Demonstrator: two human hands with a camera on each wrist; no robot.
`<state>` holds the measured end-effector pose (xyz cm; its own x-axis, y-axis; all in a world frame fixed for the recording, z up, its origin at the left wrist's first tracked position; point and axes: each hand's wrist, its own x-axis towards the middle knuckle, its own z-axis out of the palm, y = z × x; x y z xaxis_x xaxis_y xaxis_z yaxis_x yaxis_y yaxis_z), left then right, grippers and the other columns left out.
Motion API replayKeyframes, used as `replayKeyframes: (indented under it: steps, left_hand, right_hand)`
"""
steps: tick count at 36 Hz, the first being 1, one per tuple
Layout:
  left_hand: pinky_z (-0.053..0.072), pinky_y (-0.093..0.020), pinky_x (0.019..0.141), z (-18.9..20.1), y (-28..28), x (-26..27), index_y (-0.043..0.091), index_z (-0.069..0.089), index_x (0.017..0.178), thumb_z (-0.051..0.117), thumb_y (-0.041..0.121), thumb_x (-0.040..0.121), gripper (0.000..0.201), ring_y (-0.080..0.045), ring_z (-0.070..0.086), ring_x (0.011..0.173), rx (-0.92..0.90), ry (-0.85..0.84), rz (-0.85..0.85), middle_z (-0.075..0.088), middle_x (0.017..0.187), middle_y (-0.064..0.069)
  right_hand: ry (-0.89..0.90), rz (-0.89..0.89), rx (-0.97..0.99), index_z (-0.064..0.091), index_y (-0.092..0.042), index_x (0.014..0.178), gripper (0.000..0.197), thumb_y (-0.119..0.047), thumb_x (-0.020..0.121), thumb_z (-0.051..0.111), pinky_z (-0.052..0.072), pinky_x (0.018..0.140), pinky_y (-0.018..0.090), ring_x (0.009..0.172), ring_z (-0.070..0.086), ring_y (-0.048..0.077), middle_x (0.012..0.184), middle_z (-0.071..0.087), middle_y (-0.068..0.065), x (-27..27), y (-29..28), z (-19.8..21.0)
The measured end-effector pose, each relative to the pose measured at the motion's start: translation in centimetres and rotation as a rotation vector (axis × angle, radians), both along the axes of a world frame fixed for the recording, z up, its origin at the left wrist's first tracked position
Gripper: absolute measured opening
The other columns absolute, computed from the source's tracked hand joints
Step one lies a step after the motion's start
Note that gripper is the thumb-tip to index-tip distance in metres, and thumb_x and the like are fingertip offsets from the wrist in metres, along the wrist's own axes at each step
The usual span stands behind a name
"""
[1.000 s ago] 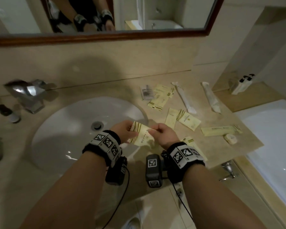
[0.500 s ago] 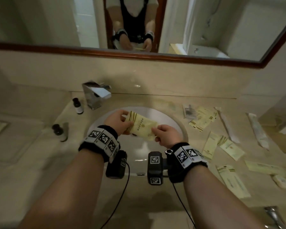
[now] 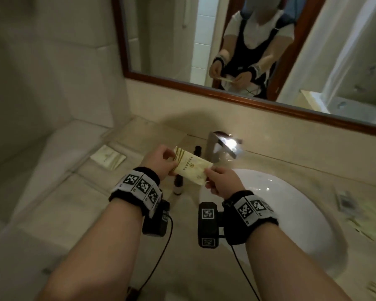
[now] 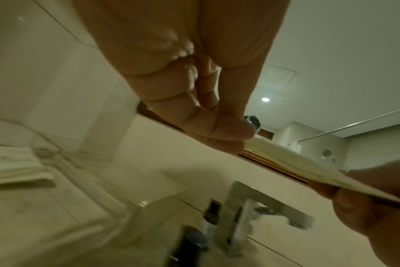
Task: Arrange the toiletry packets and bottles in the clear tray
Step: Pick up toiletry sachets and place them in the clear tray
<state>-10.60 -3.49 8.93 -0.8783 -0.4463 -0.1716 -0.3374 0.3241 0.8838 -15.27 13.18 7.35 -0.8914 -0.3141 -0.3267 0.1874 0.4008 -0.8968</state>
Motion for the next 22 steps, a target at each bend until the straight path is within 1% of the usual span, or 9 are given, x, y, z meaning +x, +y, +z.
replayKeyframes:
  steps: [2, 5, 7, 9, 12, 14, 16, 18, 22]
  left_hand:
    - [0.059, -0.028, 0.07, 0.0, -3.2, 0.7, 0.002, 0.057, 0.111, 0.061, 0.003, 0.087, 0.025, -0.02, 0.057, 0.085, -0.006, -0.002, 0.03, 0.053, 0.124, -0.014]
    - [0.055, -0.014, 0.056, -0.4, -7.5, 1.8, 0.0, 0.058, 0.114, 0.059, 0.0, 0.087, 0.028, -0.019, 0.057, 0.085, -0.034, -0.018, 0.078, 0.054, 0.127, -0.015]
    - [0.06, -0.026, 0.071, -0.8, -10.5, 2.4, 0.001, 0.06, 0.114, 0.059, 0.0, 0.086, 0.028, -0.022, 0.059, 0.088, -0.04, -0.047, 0.122, 0.054, 0.128, -0.016]
    - [0.057, -0.037, 0.082, -1.1, -13.2, 2.9, 0.004, 0.062, 0.115, 0.06, 0.003, 0.087, 0.028, -0.028, 0.062, 0.091, -0.09, -0.103, 0.131, 0.055, 0.128, -0.015]
    - [0.05, -0.026, 0.071, -1.9, -17.0, 3.4, 0.01, 0.063, 0.118, 0.059, 0.007, 0.089, 0.03, -0.024, 0.062, 0.085, -0.145, -0.183, 0.122, 0.056, 0.129, -0.01]
    - [0.05, -0.027, 0.076, -2.7, -19.3, 3.4, 0.015, 0.064, 0.118, 0.058, 0.008, 0.089, 0.031, -0.021, 0.064, 0.086, -0.148, -0.229, 0.114, 0.058, 0.129, -0.009]
    - [0.049, -0.03, 0.088, -3.4, -21.6, 3.0, 0.02, 0.064, 0.119, 0.059, 0.012, 0.088, 0.032, -0.025, 0.063, 0.102, -0.182, -0.295, 0.084, 0.062, 0.126, -0.011]
    - [0.045, -0.027, 0.093, -3.8, -22.9, 2.6, 0.02, 0.062, 0.121, 0.06, 0.016, 0.088, 0.033, -0.025, 0.06, 0.112, -0.222, -0.352, 0.05, 0.062, 0.126, -0.009]
    - [0.047, -0.029, 0.096, -5.3, -25.1, 0.8, 0.018, 0.059, 0.124, 0.062, 0.023, 0.088, 0.036, -0.027, 0.06, 0.113, -0.27, -0.426, -0.009, 0.06, 0.129, -0.009]
  right_hand:
    - [-0.016, 0.039, 0.006, 0.063, -0.012, 0.101, 0.018, -0.025, 0.095, 0.053, 0.043, 0.055, 0.022, 0.06, 0.055, 0.01, 0.073, 0.06, -0.001, 0.0, -3.4, -0.1]
    - [-0.051, 0.087, -0.01, 0.06, -0.015, 0.086, 0.016, -0.021, 0.097, 0.05, 0.042, 0.049, 0.018, 0.051, 0.054, 0.007, 0.067, 0.057, 0.0, 0.2, -7.9, -0.6]
    - [-0.08, 0.116, -0.007, 0.058, -0.015, 0.084, 0.016, -0.019, 0.097, 0.049, 0.039, 0.041, 0.015, 0.04, 0.052, 0.002, 0.063, 0.056, 0.0, 0.4, -11.3, -1.1]
    - [-0.132, 0.141, -0.005, 0.057, -0.015, 0.082, 0.017, -0.017, 0.097, 0.05, 0.039, 0.041, 0.016, 0.041, 0.052, 0.003, 0.06, 0.056, 0.0, 0.5, -14.5, -1.9]
    - [-0.214, 0.144, -0.015, 0.057, -0.015, 0.074, 0.022, -0.014, 0.096, 0.052, 0.038, 0.043, 0.02, 0.047, 0.051, 0.01, 0.051, 0.057, -0.001, 0.5, -18.7, -3.5]
    - [-0.254, 0.139, -0.009, 0.055, -0.014, 0.07, 0.025, -0.013, 0.095, 0.052, 0.039, 0.046, 0.023, 0.049, 0.05, 0.013, 0.04, 0.057, -0.005, 0.5, -20.9, -4.5]
    - [-0.289, 0.121, -0.021, 0.054, -0.012, 0.068, 0.026, -0.012, 0.095, 0.053, 0.04, 0.048, 0.026, 0.054, 0.051, 0.016, 0.035, 0.056, -0.006, 0.2, -23.1, -5.6]
    - [-0.323, 0.082, -0.039, 0.053, -0.012, 0.067, 0.027, -0.011, 0.094, 0.055, 0.042, 0.048, 0.026, 0.056, 0.053, 0.017, 0.037, 0.057, -0.005, 0.0, -24.6, -6.5]
    - [-0.361, 0.032, -0.032, 0.053, -0.011, 0.066, 0.028, -0.009, 0.093, 0.055, 0.041, 0.035, 0.019, 0.043, 0.057, 0.011, 0.044, 0.059, 0.0, -0.7, -27.2, -8.2]
